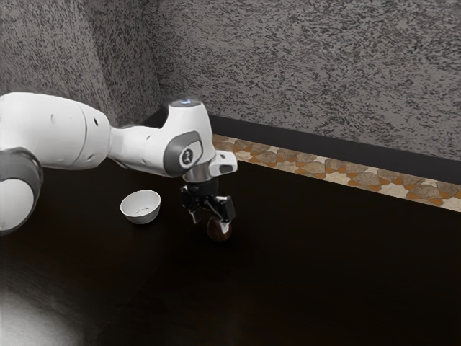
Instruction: Place the pear in the bowl.
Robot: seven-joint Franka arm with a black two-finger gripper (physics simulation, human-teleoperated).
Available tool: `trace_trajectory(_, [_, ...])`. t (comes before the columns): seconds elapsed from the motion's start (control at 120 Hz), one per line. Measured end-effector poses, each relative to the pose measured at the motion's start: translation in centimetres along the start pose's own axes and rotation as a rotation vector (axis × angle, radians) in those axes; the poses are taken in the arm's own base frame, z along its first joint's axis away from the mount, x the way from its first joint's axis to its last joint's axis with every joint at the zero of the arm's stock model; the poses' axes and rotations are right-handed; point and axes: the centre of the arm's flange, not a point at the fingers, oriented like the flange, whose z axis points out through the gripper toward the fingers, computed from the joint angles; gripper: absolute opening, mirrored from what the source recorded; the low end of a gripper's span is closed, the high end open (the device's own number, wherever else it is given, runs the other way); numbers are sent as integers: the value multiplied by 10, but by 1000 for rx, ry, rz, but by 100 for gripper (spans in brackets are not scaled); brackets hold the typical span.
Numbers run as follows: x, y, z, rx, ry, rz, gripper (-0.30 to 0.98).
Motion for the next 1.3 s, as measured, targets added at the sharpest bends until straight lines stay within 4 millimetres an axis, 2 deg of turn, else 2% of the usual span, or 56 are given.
trace_trajectory(0.308, [15, -1, 25, -16, -4, 21, 69])
trace_trajectory(0.867, [29, -8, 41, -28, -3, 52, 68])
trace_trajectory(1.017, [30, -8, 45, -40, -6, 53, 62])
trace_trajectory(1.3, [30, -10, 40, -50, 1, 57, 42])
